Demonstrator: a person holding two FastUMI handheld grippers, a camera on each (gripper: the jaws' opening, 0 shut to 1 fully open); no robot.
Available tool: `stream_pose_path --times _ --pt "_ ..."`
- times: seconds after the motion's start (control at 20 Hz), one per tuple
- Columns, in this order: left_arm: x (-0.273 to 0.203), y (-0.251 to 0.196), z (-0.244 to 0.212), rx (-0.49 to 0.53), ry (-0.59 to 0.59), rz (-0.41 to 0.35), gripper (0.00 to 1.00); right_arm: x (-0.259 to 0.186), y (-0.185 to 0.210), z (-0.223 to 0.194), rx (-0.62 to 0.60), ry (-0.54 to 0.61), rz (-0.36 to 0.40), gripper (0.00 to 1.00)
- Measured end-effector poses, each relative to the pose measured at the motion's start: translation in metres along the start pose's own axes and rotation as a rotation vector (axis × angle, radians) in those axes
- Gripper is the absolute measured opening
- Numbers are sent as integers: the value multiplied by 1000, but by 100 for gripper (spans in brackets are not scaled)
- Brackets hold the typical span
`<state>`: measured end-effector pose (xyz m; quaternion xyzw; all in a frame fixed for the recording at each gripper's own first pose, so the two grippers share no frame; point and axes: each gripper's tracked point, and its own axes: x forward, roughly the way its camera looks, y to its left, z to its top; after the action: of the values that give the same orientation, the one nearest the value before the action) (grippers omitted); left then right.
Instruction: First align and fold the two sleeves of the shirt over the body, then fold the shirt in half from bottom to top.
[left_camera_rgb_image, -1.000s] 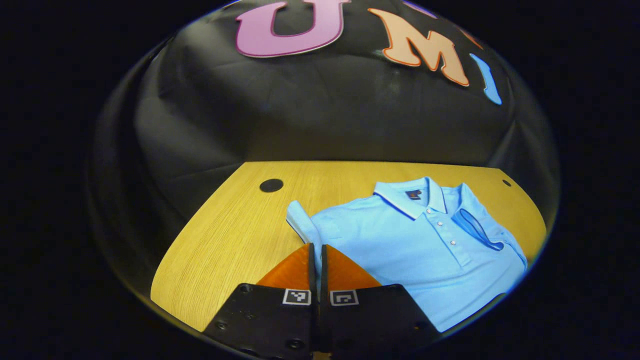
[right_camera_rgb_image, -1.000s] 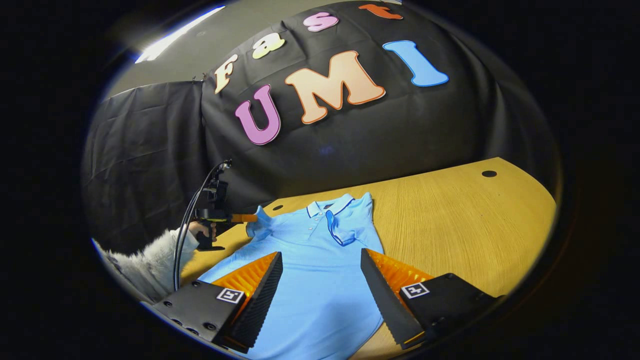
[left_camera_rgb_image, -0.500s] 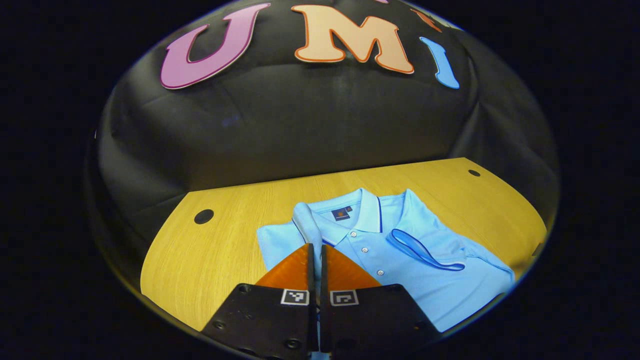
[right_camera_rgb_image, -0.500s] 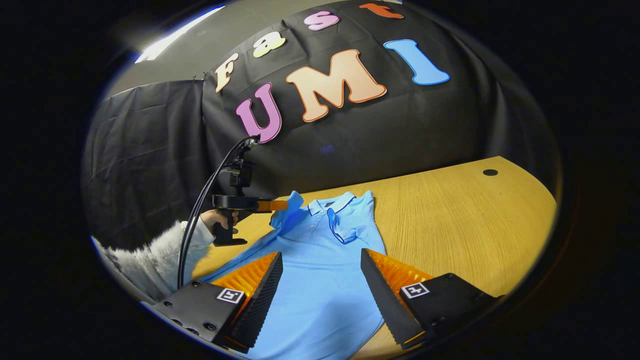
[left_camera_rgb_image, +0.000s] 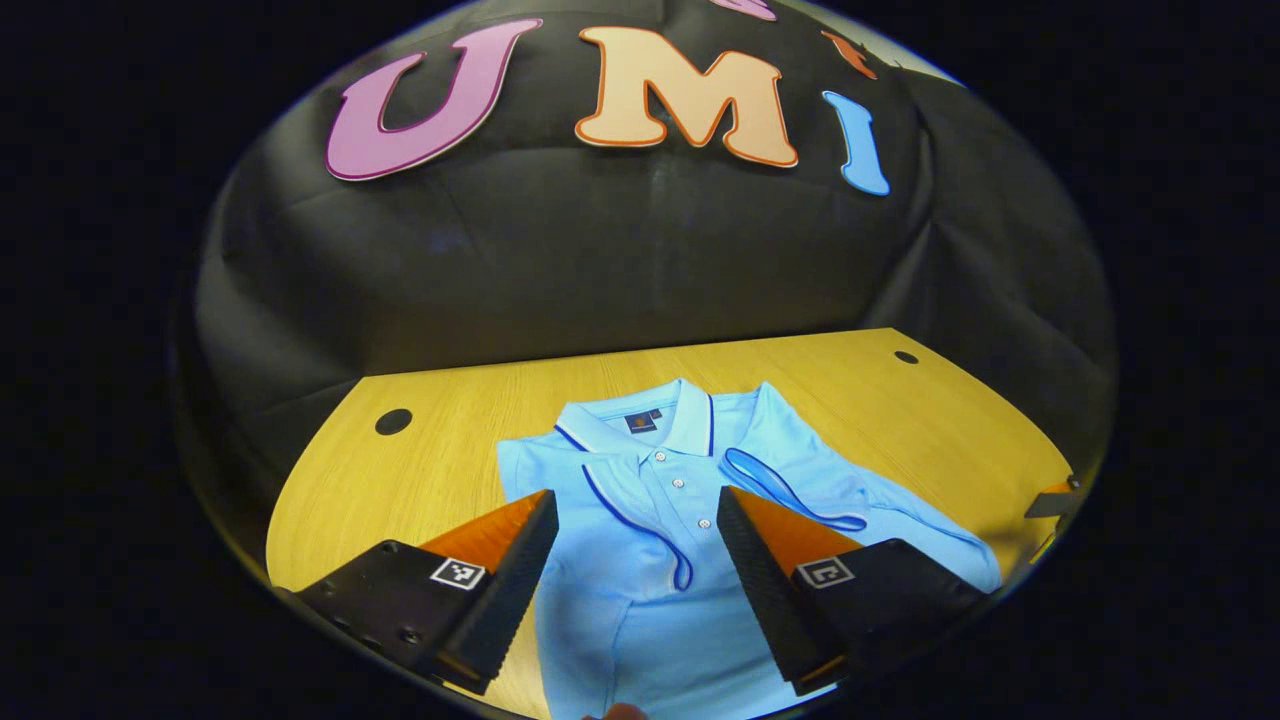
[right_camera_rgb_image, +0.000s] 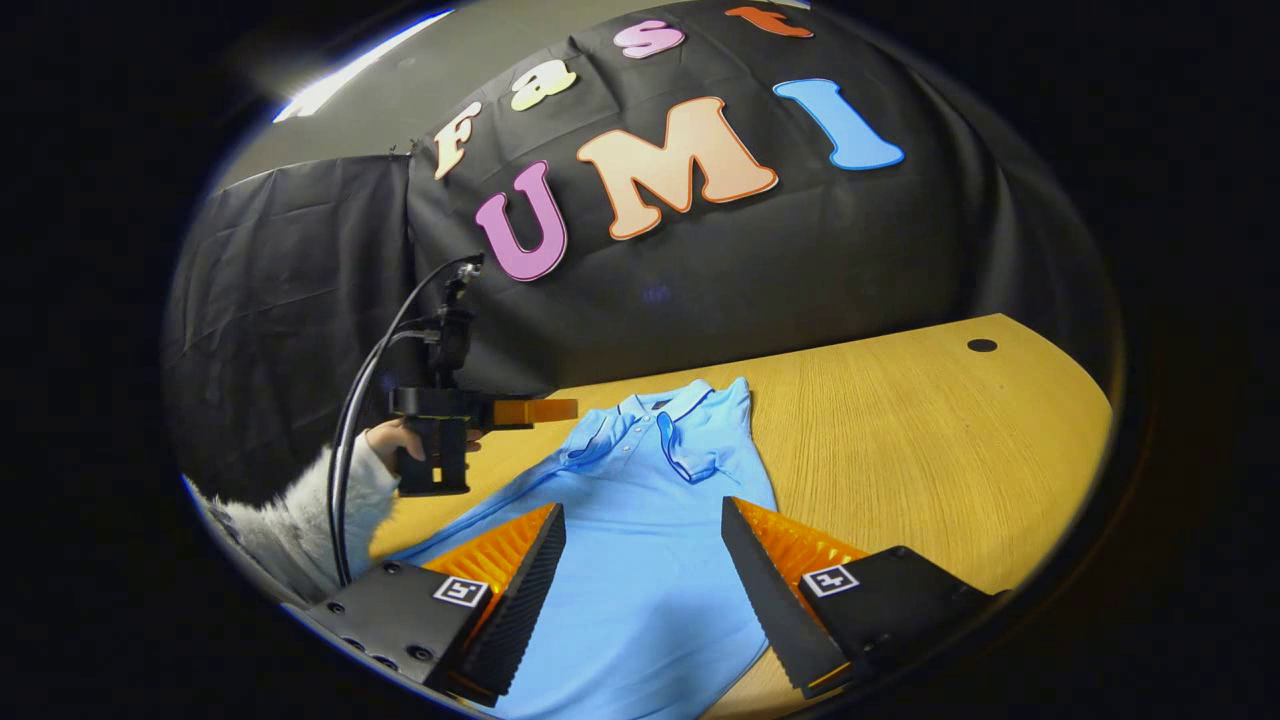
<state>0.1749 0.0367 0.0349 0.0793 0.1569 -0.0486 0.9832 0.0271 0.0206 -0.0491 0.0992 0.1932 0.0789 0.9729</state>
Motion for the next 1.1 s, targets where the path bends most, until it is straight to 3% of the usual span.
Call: stream_pose_path --times 0.4,0.6,0.85,1.1 --pt "-144 -14 -85 -40 78 -28 96 -45 14 -39 -47 67 0 98" --pt "-202 -22 -132 -64 76 -15 96 -77 16 -68 -89 106 -36 98" --pt "-255 -24 -182 -91 76 41 96 -113 24 -105 -136 150 -72 98" --pt "-274 -28 -220 -117 97 81 96 -125 30 -126 -189 176 -99 98"
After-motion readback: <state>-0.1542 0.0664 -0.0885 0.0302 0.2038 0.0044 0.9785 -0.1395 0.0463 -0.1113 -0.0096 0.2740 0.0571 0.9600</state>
